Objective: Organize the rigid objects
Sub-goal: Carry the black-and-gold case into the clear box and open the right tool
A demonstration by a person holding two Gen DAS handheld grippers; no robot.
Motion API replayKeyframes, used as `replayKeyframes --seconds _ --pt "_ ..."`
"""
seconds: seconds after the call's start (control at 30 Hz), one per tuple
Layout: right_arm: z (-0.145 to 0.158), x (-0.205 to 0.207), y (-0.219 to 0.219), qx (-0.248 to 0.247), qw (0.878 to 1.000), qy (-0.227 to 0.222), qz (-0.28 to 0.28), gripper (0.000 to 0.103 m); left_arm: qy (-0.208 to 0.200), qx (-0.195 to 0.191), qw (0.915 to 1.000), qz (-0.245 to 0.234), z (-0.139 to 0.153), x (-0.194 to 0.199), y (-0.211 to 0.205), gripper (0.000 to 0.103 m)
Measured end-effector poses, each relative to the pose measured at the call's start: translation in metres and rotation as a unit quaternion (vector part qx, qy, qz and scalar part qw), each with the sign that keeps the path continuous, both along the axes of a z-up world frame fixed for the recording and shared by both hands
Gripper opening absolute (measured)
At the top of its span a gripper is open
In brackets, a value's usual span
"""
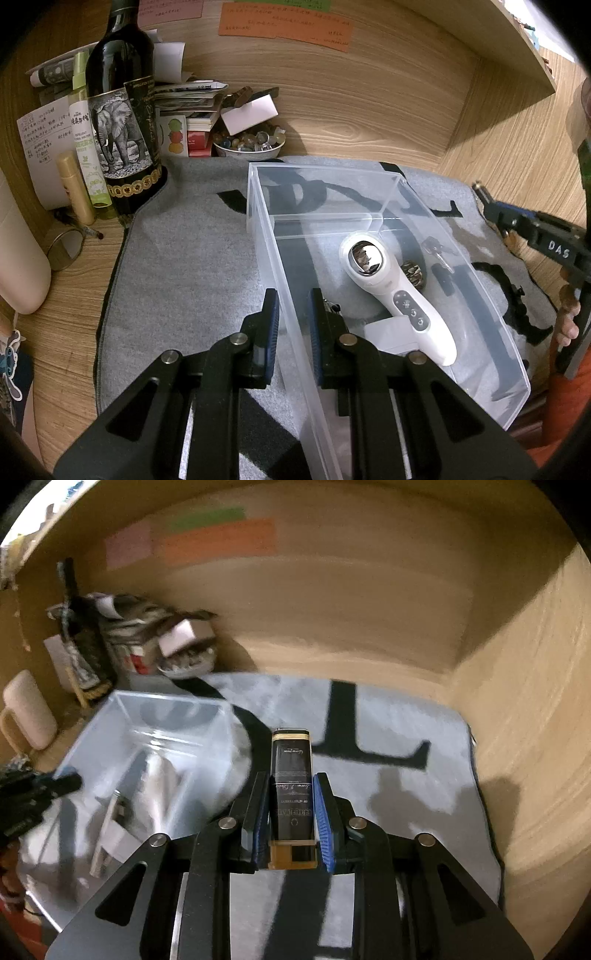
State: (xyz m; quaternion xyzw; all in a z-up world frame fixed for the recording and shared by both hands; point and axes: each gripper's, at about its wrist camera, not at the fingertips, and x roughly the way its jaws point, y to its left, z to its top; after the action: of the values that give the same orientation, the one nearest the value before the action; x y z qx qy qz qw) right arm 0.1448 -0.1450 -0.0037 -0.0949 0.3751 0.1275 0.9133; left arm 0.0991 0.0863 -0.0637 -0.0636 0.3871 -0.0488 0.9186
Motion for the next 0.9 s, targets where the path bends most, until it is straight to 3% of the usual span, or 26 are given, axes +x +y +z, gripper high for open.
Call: replayKeyframes --seconds 0.4,0.9 --pt "0.012 -0.011 0.051 0.006 0.996 -0.019 0.085 0.022 0.000 0.001 1.0000 0.000 0.000 0.000 -0.001 0.014" --pt "-0.025 -0.014 0.090 -0.019 0.989 0.038 0.141 0.022 0.000 0.001 1.0000 0.002 0.000 0.000 -0.001 0.014"
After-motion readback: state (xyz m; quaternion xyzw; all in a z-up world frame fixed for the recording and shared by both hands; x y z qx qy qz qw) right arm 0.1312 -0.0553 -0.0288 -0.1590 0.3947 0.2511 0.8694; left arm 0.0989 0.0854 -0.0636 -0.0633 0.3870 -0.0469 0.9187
